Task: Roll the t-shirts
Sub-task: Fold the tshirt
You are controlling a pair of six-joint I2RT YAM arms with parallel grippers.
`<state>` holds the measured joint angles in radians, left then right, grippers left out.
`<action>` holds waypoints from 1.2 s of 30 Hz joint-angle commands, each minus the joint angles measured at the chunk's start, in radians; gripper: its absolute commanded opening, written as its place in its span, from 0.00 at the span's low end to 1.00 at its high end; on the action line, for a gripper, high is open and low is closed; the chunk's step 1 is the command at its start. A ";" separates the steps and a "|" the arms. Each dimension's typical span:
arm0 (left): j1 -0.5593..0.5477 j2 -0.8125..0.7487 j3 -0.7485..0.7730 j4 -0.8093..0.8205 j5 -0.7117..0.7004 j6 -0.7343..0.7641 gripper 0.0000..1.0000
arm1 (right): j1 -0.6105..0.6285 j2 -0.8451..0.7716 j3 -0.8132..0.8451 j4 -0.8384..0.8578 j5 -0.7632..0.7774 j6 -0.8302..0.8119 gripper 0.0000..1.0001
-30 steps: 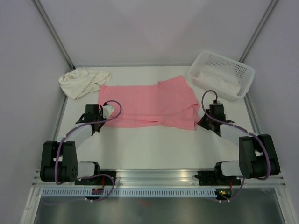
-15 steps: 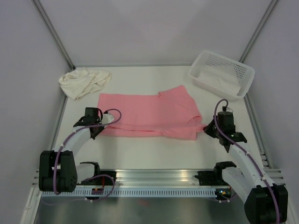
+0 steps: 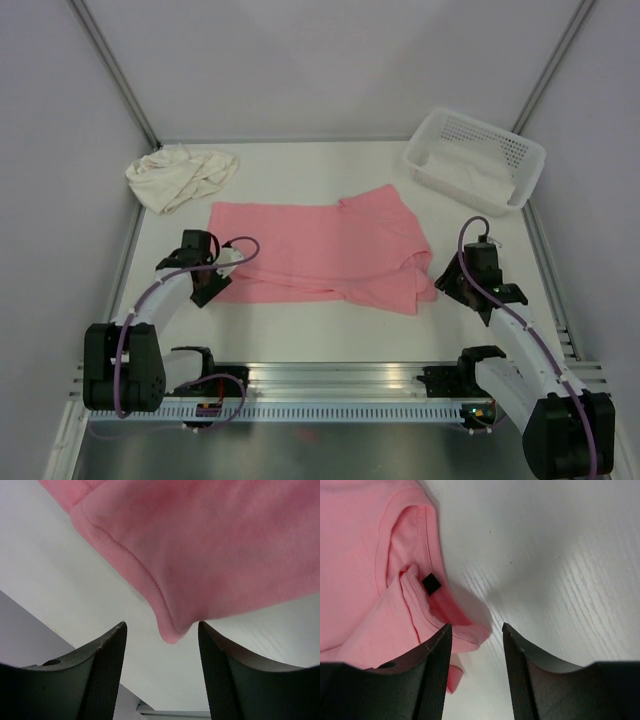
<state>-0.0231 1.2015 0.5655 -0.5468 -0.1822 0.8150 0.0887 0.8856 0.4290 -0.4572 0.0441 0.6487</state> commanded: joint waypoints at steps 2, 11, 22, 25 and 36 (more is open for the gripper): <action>0.002 -0.007 0.091 -0.102 0.013 -0.051 0.65 | -0.003 -0.085 0.106 -0.066 0.074 -0.024 0.52; 0.002 0.023 0.249 -0.217 0.098 -0.250 0.64 | 0.081 0.001 0.105 -0.113 -0.136 -0.015 0.47; 0.002 0.155 0.264 -0.133 0.089 -0.338 0.62 | 0.223 0.133 0.047 0.015 -0.141 0.025 0.54; 0.002 0.158 0.258 -0.122 0.082 -0.335 0.62 | 0.224 0.154 0.019 0.043 -0.164 0.028 0.53; 0.002 0.167 0.257 -0.111 0.067 -0.335 0.62 | 0.264 0.176 0.068 0.039 -0.205 0.026 0.29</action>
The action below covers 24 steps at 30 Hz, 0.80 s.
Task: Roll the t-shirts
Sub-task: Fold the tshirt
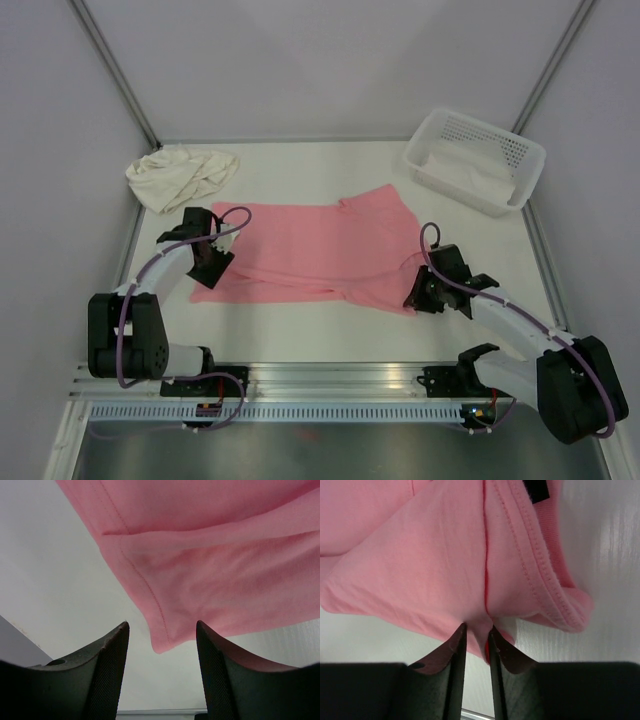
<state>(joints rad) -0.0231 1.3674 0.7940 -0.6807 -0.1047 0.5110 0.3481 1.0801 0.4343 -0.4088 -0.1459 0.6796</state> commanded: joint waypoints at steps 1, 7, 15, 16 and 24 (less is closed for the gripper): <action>0.002 -0.001 0.028 0.024 -0.010 -0.029 0.61 | 0.003 -0.020 0.073 -0.019 -0.021 -0.017 0.25; 0.002 0.005 0.031 0.032 -0.015 -0.028 0.62 | 0.003 0.039 0.130 0.004 -0.133 -0.044 0.04; 0.002 0.007 0.030 0.036 -0.030 -0.025 0.62 | 0.003 0.153 0.228 0.132 -0.204 -0.031 0.00; 0.002 0.006 0.030 0.038 -0.033 -0.025 0.61 | 0.003 0.187 0.239 0.145 -0.213 -0.029 0.00; 0.002 0.007 0.028 0.043 -0.039 -0.020 0.61 | -0.037 0.316 0.299 0.324 -0.188 0.024 0.00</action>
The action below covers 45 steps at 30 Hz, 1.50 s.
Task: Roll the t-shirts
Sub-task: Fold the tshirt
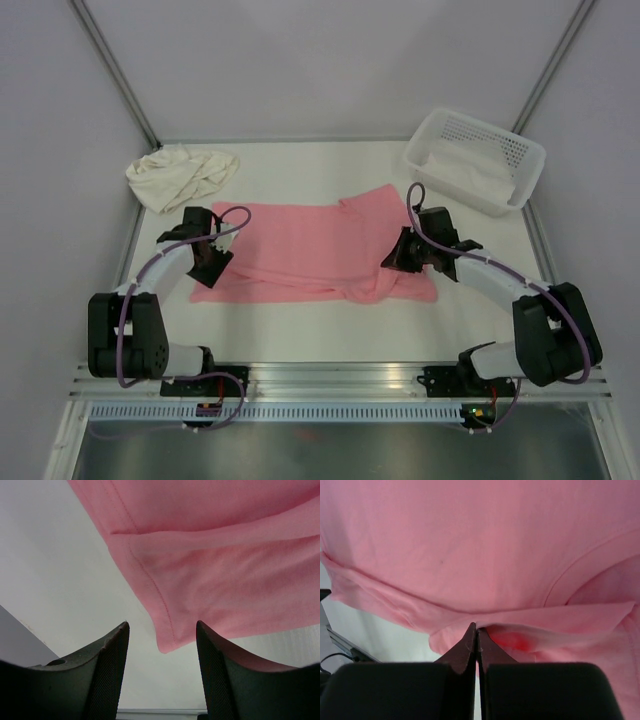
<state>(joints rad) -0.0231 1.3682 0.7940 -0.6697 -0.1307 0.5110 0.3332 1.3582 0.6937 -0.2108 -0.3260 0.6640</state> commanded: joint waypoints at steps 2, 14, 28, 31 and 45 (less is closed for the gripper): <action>0.002 0.009 0.028 0.032 -0.015 -0.020 0.61 | -0.026 0.090 0.056 0.169 -0.010 0.048 0.00; 0.002 0.019 0.030 0.047 -0.030 -0.019 0.61 | -0.092 0.226 0.066 0.353 0.016 0.150 0.00; 0.002 0.005 0.050 0.058 -0.041 -0.025 0.61 | -0.108 0.298 0.076 0.404 0.105 0.193 0.00; 0.002 -0.006 0.054 0.076 -0.044 -0.029 0.61 | -0.117 0.295 0.078 0.415 0.127 0.210 0.00; 0.002 0.071 0.074 0.211 0.032 0.026 0.61 | -0.122 0.303 0.081 0.436 0.157 0.224 0.00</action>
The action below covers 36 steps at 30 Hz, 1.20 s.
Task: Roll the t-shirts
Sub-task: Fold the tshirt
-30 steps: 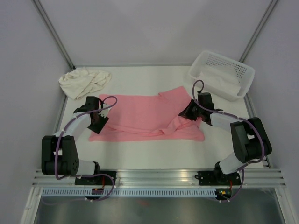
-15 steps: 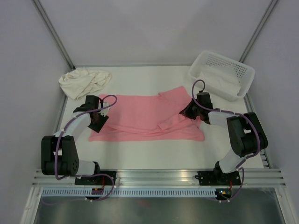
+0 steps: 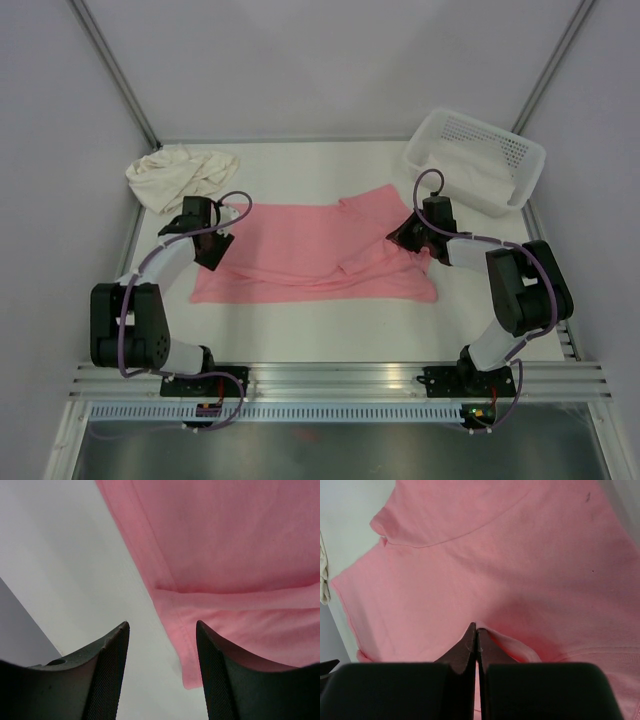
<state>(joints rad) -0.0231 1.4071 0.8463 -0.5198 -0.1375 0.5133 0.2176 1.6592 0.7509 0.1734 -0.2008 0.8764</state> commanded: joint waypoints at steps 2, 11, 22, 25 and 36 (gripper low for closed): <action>0.002 0.046 0.010 0.090 0.030 0.040 0.61 | -0.006 -0.004 0.018 0.055 0.043 0.013 0.00; 0.003 0.128 -0.009 0.191 -0.020 0.051 0.56 | -0.007 -0.021 0.042 -0.034 0.150 -0.100 0.40; 0.002 0.087 -0.032 0.195 -0.004 0.033 0.34 | 0.230 -0.095 0.176 -0.236 0.192 -0.508 0.43; 0.002 0.090 -0.041 0.195 0.001 0.027 0.24 | 0.328 -0.055 0.188 -0.244 0.169 -0.556 0.46; 0.002 0.095 -0.039 0.196 0.001 0.022 0.02 | 0.539 0.070 0.271 -0.345 0.307 -0.652 0.46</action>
<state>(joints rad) -0.0231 1.5211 0.8104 -0.3557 -0.1478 0.5446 0.7563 1.7298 0.9810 -0.1444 0.0437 0.2611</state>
